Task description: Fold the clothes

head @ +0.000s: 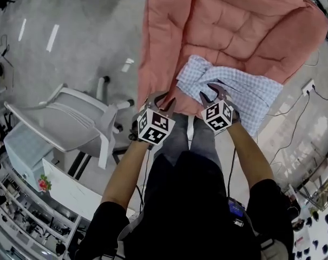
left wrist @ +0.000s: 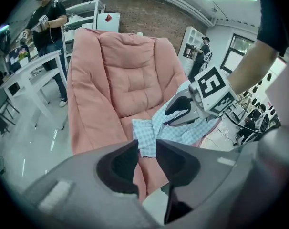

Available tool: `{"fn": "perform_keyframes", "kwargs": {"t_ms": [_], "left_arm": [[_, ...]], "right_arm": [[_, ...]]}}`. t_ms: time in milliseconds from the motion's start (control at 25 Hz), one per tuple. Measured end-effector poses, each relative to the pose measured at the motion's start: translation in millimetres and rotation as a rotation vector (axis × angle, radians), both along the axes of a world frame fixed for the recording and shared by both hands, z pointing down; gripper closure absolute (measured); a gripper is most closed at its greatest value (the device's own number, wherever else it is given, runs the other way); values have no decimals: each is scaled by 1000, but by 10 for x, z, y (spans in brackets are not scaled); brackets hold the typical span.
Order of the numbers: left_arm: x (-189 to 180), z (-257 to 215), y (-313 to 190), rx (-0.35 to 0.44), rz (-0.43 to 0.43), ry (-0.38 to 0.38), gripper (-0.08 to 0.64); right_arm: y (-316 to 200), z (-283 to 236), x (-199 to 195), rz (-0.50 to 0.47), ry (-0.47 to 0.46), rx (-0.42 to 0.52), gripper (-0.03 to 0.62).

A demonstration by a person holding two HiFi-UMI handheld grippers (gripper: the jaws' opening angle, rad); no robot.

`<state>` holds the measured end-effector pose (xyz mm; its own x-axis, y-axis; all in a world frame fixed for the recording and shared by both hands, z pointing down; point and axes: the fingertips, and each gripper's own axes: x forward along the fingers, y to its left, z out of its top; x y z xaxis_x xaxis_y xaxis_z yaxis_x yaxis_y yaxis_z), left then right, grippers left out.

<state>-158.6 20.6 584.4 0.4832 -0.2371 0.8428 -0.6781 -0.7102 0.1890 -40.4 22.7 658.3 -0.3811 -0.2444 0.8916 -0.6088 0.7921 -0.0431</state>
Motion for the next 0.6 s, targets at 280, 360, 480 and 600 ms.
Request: {"fn": "perform_keyframes", "kwargs": {"t_ms": [280,360,480,600], "left_arm": [[-20,111,48,2,-85,16,436],[-36,186,130,-11,-125,20,436],[-55,316,211,-32,-173,26,436],[-105,350,321,-53,-204,18,436]], "right_arm": [[15,474,-17,-290,69,21,430],[36,637,-46,-394,93,40,426],[14,877,-44,-543,148,81,419],[59,1078,-33,-702,209,99,410]]}}
